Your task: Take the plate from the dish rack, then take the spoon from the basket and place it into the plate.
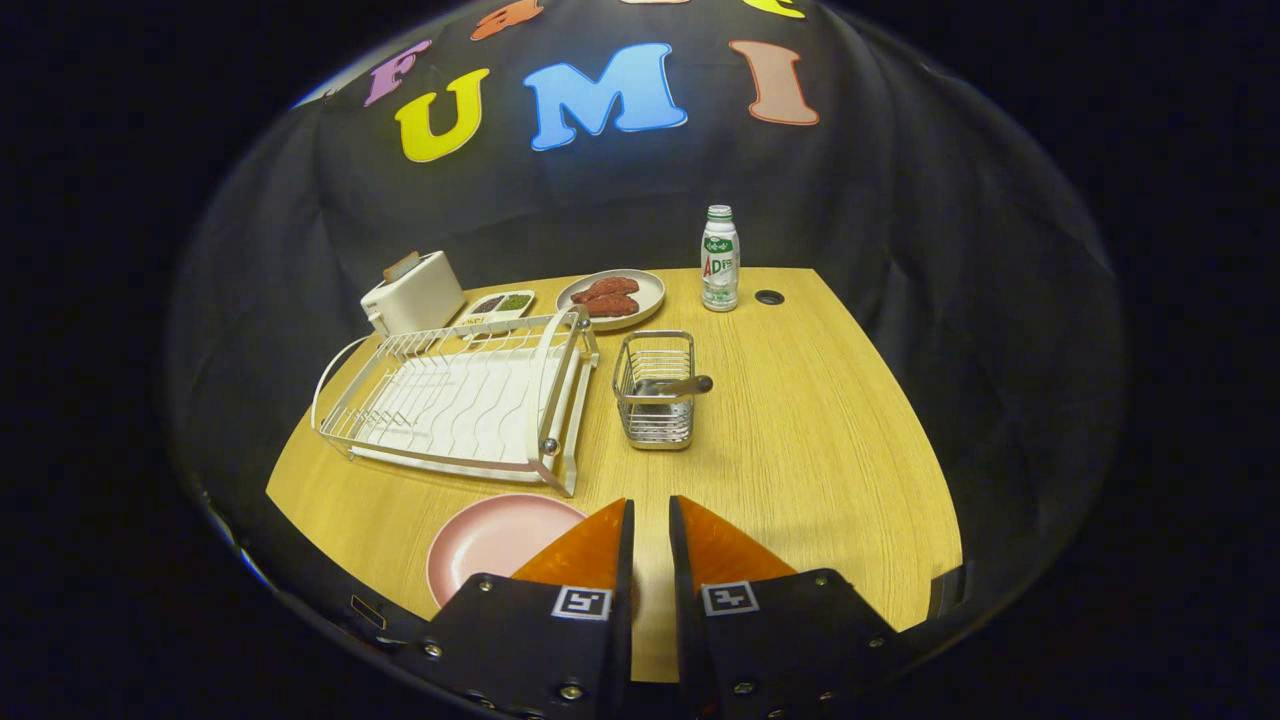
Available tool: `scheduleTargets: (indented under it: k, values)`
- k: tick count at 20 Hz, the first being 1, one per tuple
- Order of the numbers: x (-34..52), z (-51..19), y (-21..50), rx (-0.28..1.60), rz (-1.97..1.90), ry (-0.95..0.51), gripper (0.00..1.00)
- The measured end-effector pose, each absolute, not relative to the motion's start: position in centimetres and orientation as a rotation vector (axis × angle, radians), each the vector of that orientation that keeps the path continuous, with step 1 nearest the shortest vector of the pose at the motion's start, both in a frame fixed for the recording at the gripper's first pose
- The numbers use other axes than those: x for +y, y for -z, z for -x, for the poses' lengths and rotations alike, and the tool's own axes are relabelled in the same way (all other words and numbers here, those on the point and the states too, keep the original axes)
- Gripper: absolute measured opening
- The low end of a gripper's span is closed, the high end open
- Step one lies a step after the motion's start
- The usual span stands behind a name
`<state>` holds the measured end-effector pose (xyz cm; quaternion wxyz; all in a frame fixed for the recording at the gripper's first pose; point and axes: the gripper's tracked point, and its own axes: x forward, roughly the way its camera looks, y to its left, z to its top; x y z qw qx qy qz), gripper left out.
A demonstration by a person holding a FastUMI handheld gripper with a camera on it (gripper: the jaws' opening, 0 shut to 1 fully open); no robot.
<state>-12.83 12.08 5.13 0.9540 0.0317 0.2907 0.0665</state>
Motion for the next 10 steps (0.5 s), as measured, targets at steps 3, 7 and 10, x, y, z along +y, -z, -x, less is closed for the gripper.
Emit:
scheduleTargets:
  k: [3, 7, 10]
  values:
    - [11.0, 12.4, -6.1, 0.508, -0.056, -0.132, 0.19]
    - [10.3, 11.3, -7.4, 0.365, -0.054, -0.159, 0.19]
    - [9.5, 10.3, -8.1, 0.244, -0.038, -0.158, 0.19]
